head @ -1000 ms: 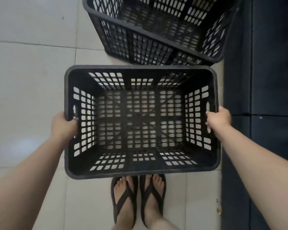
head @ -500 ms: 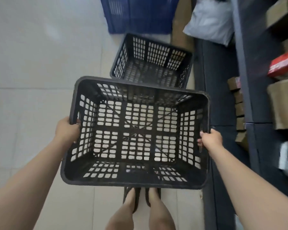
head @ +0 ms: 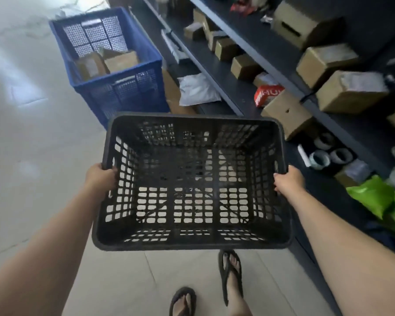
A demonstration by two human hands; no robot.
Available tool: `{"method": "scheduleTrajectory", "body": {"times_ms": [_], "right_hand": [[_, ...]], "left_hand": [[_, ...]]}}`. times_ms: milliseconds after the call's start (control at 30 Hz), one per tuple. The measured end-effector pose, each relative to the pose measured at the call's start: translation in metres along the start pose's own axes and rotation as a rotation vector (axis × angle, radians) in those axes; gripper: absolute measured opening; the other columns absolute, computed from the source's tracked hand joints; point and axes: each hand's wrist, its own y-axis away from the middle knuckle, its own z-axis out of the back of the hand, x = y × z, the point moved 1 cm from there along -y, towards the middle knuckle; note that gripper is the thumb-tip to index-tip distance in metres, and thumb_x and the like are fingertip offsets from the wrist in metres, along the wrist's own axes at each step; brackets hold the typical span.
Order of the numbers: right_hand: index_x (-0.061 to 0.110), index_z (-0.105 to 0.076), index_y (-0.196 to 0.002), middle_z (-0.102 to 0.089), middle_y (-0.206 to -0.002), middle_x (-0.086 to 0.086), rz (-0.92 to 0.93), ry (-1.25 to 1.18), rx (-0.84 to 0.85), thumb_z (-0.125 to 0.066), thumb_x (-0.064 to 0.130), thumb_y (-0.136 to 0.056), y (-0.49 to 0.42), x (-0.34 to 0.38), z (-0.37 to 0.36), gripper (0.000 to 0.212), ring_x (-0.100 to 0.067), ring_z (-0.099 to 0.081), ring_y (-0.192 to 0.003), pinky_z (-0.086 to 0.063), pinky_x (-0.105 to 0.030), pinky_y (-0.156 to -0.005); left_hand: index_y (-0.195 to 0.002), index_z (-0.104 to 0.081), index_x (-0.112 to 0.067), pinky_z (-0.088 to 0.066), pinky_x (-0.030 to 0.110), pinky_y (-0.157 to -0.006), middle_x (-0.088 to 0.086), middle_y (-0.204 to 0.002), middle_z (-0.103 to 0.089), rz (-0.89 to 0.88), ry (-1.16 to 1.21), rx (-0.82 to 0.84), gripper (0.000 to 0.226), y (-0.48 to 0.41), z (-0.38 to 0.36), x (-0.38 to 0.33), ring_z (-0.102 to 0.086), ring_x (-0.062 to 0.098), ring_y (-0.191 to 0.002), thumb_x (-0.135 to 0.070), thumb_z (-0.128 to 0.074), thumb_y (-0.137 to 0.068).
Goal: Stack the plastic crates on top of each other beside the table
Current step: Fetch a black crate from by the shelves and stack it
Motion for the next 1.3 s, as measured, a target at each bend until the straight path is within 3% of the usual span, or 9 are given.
{"method": "scheduleTrajectory", "body": {"times_ms": [133, 267, 433, 600, 700, 800, 967, 1067, 1300], "right_hand": [[0.011, -0.054, -0.124, -0.065, -0.111, -0.014, -0.117, -0.071, -0.087, -0.049, 0.017, -0.077, 0.047, -0.079, 0.058, 0.048, -0.037, -0.066, -0.100, -0.057, -0.047, -0.080], [0.010, -0.055, -0.125, -0.065, -0.119, -0.017, -0.261, -0.132, -0.185, -0.050, 0.015, -0.079, 0.093, -0.183, 0.127, 0.047, -0.037, -0.067, -0.102, -0.058, -0.049, -0.082], [0.006, -0.057, -0.100, -0.068, -0.090, -0.019, -0.435, -0.266, -0.313, -0.051, 0.005, -0.090, 0.197, -0.311, 0.226, 0.012, -0.031, -0.068, -0.066, -0.060, -0.045, -0.065], [0.002, -0.057, -0.095, -0.063, -0.079, -0.020, -0.524, -0.414, -0.471, -0.051, 0.000, -0.090, 0.301, -0.481, 0.300, 0.009, -0.027, -0.061, -0.052, -0.056, -0.037, -0.051], [-0.001, -0.062, -0.092, -0.061, -0.066, -0.018, -0.590, -0.452, -0.528, -0.049, 0.000, -0.088, 0.375, -0.586, 0.337, 0.013, -0.020, -0.058, -0.036, -0.050, -0.026, -0.040], [0.001, -0.064, -0.085, -0.066, -0.070, -0.023, -0.658, -0.497, -0.637, -0.048, 0.000, -0.083, 0.451, -0.671, 0.376, 0.016, -0.030, -0.062, -0.055, -0.057, -0.040, -0.061], [0.006, -0.056, -0.067, -0.059, -0.062, -0.018, -0.788, -0.553, -0.828, -0.046, -0.002, -0.083, 0.558, -0.783, 0.422, 0.021, -0.029, -0.058, -0.053, -0.049, -0.033, -0.057], [0.004, -0.061, -0.080, -0.062, -0.067, -0.020, -0.882, -0.617, -0.949, -0.048, 0.004, -0.080, 0.608, -0.850, 0.437, 0.013, -0.036, -0.064, -0.059, -0.058, -0.045, -0.062], [0.008, -0.062, -0.093, -0.062, -0.075, -0.022, -1.050, -0.666, -1.090, -0.051, 0.007, -0.083, 0.676, -0.986, 0.480, 0.015, -0.039, -0.064, -0.071, -0.056, -0.048, -0.070]], "left_hand": [[-0.110, -0.060, 0.008, -0.052, 0.038, -0.074, 0.021, -0.090, -0.064, -0.100, -0.068, 0.157, 0.032, 0.029, -0.016, -0.045, -0.056, 0.028, -0.072, -0.011, -0.064, -0.086], [-0.090, -0.063, 0.004, -0.044, 0.035, -0.060, 0.014, -0.060, -0.054, -0.261, -0.171, 0.311, 0.018, 0.106, -0.065, -0.090, -0.048, 0.025, -0.050, -0.012, -0.066, -0.084], [-0.087, -0.060, 0.006, -0.040, 0.021, -0.034, 0.015, -0.064, -0.055, -0.454, -0.311, 0.509, 0.014, 0.258, -0.140, -0.114, -0.048, 0.027, -0.052, -0.008, -0.062, -0.086], [-0.103, -0.062, 0.014, -0.046, 0.035, -0.072, 0.021, -0.091, -0.064, -0.655, -0.435, 0.653, 0.028, 0.437, -0.211, -0.091, -0.060, 0.031, -0.080, -0.005, -0.067, -0.083], [-0.093, -0.063, 0.004, -0.048, 0.024, -0.049, 0.014, -0.069, -0.059, -0.763, -0.482, 0.738, 0.010, 0.547, -0.248, -0.060, -0.054, 0.026, -0.060, -0.002, -0.062, -0.086], [-0.078, -0.061, 0.003, -0.035, 0.016, -0.027, 0.010, -0.054, -0.052, -0.821, -0.475, 0.816, 0.007, 0.649, -0.283, -0.025, -0.050, 0.022, -0.041, 0.001, -0.059, -0.084], [-0.074, -0.060, 0.003, -0.045, 0.023, -0.040, 0.014, -0.054, -0.052, -0.899, -0.518, 1.000, 0.010, 0.800, -0.334, 0.022, -0.048, 0.022, -0.037, 0.000, -0.057, -0.084], [-0.079, -0.058, -0.001, -0.048, 0.034, -0.058, 0.014, -0.061, -0.055, -0.942, -0.535, 1.137, 0.006, 0.887, -0.356, 0.048, -0.050, 0.025, -0.050, 0.000, -0.057, -0.085], [-0.081, -0.055, 0.004, -0.035, 0.017, -0.030, 0.015, -0.064, -0.050, -1.033, -0.588, 1.329, 0.007, 1.070, -0.425, 0.088, -0.045, 0.025, -0.049, 0.005, -0.051, -0.088]]}}
